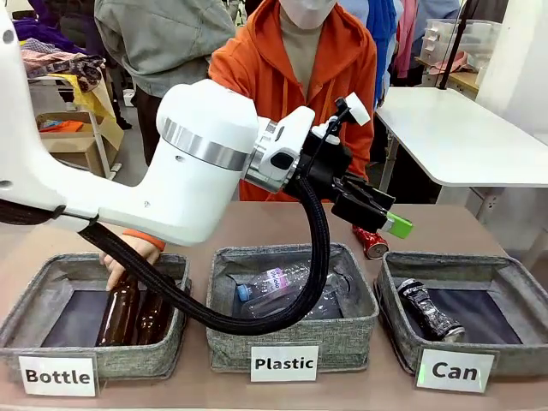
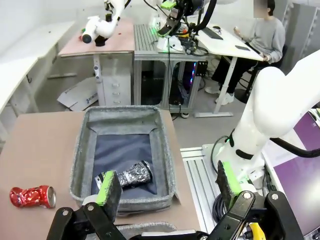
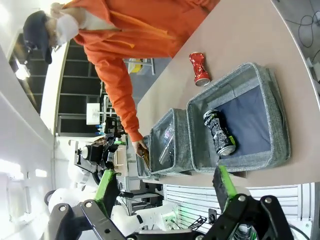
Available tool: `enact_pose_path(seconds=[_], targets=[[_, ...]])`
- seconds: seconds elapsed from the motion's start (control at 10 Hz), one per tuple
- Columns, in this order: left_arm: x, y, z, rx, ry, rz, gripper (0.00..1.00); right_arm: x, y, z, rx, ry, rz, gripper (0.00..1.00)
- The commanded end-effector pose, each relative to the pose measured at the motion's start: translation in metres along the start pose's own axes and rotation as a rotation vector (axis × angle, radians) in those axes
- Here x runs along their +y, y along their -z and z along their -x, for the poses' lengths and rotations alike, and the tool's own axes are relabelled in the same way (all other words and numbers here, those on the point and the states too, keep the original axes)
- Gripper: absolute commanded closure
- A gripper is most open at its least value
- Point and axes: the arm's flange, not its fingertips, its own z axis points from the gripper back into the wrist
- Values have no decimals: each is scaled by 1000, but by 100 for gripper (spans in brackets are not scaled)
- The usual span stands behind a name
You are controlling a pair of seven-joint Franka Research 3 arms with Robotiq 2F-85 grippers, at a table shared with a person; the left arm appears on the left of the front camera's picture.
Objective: Sort the can waste into the basket.
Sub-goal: Pick up the can waste from the table and place it in the right Fabric basket.
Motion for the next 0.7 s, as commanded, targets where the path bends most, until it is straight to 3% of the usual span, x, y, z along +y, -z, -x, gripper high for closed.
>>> enact_pose_path(seconds=[0.0, 0.6], targets=[[-2, -4, 3, 15, -32, 10, 0, 3, -3, -2, -3, 18, 10, 0], [-7, -31, 23, 15, -189, 57, 0, 7, 11, 0, 33, 19, 42, 0]])
